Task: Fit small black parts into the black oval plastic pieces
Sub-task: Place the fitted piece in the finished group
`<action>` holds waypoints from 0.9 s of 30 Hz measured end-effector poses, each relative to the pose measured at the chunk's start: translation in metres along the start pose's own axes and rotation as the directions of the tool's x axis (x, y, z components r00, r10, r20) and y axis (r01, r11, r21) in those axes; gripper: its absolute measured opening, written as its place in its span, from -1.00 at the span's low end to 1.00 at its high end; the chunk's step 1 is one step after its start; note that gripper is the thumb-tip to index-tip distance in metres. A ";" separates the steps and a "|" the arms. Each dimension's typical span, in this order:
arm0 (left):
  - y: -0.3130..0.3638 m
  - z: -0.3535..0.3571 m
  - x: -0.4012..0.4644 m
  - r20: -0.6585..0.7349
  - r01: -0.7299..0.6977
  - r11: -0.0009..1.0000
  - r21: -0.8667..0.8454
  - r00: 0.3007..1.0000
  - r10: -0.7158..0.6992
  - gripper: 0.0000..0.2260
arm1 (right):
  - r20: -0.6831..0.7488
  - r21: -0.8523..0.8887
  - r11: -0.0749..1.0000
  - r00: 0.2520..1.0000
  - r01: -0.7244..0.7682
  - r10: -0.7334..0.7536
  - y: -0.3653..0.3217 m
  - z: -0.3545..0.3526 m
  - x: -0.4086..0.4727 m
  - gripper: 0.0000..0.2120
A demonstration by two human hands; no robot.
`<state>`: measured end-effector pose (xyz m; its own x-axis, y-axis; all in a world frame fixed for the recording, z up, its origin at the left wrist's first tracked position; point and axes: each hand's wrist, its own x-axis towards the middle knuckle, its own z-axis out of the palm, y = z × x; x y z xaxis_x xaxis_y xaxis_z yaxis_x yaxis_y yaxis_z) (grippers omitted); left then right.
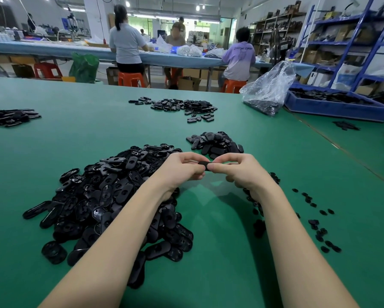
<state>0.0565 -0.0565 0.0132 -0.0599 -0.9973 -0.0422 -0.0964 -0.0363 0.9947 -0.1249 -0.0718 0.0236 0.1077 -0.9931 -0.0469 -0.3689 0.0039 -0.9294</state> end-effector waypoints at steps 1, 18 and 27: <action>-0.001 0.001 0.000 -0.005 -0.008 1.000 0.003 1.000 0.008 -0.83 | 0.005 0.005 1.000 1.000 0.002 -0.002 0.000 0.000 0.000 -0.85; -0.004 0.008 0.000 -0.092 -0.013 0.996 0.085 0.996 0.021 -0.90 | -0.086 -0.106 0.990 0.991 0.090 -0.099 0.006 0.012 0.010 -0.88; -0.009 0.009 0.004 -0.127 0.006 0.988 0.154 0.992 0.014 -0.95 | -0.118 -0.125 0.982 0.980 0.143 -0.158 0.012 0.020 0.011 -0.84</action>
<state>0.0485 -0.0598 0.0029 0.0655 -0.9977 -0.0164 -0.2484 -0.0322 0.9681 -0.1099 -0.0803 0.0045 0.0550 -0.9881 0.1439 -0.4623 -0.1529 -0.8734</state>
